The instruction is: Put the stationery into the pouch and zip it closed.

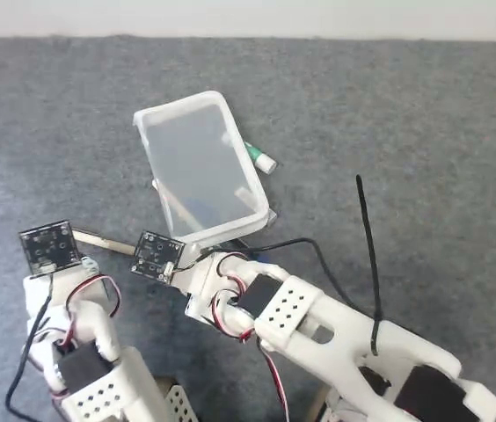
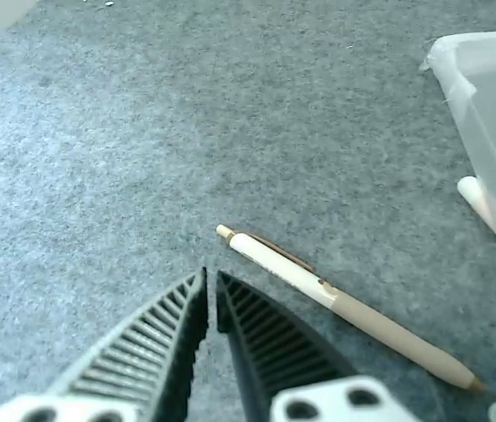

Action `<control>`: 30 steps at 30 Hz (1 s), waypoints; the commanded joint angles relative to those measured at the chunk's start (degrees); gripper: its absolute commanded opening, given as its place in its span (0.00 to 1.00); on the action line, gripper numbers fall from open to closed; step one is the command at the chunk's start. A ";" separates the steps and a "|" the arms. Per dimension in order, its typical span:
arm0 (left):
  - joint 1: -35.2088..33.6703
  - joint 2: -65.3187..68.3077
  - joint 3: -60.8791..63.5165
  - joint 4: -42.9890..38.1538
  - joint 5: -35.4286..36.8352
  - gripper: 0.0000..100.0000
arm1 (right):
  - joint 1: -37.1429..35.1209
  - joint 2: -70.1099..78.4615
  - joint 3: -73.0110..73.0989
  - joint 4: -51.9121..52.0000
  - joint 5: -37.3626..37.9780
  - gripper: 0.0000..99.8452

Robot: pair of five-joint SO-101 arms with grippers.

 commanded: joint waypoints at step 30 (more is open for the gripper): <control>-0.53 -1.05 -3.30 -1.85 -0.35 0.01 | 3.65 17.01 -16.88 14.02 6.07 0.01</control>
